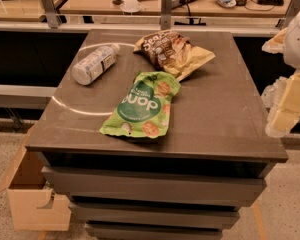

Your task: Pick green rice chip bag

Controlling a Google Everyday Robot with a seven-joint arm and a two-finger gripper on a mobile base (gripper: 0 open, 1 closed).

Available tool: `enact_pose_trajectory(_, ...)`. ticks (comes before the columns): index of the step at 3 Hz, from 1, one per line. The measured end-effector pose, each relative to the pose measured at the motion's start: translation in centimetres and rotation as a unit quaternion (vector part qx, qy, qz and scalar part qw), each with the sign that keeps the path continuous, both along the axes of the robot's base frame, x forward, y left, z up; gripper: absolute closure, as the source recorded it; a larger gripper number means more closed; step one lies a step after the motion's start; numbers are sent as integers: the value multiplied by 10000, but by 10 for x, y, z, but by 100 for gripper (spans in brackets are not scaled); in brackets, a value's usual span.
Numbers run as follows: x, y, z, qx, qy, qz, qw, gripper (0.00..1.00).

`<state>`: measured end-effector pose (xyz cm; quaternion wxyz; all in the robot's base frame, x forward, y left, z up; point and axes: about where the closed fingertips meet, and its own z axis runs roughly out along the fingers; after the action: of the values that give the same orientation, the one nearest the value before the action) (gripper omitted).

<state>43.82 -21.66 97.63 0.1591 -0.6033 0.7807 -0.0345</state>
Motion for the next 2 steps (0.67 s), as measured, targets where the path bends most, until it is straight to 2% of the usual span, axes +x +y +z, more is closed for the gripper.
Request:
enact_pose_trajectory(1,1,2,1,-34,-20,80,10000,0)
enact_pose_trajectory(2,9,19,7,-335,-190,794,9961,0)
